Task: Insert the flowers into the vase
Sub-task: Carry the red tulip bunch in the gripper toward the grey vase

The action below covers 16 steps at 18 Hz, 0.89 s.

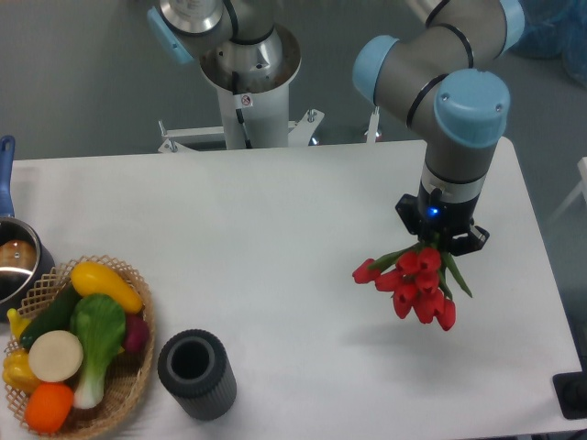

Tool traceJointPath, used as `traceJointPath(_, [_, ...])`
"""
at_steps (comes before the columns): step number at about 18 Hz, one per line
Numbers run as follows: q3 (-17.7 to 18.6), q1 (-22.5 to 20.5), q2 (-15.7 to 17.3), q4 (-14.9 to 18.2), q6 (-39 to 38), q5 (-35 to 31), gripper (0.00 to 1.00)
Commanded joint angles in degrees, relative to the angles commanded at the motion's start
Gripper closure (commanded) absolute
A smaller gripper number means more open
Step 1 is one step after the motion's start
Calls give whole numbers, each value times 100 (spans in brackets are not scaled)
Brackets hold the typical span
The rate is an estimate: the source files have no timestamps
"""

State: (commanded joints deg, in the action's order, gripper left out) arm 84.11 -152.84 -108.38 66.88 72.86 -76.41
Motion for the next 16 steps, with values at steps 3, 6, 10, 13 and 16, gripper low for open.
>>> traceJointPath(3, [18,0,123,-26,-403,1080,100])
traceJointPath(6, [9,-9,124,-53,-712,2504,100])
traceJointPath(10, [-70,44,62,-262,-1142,3903,100])
traceJointPath(13, [-105,184,-25,-912,-1581,4011,100])
traceJointPath(16, [-105,264,-122,-1449,-2020,4703,100])
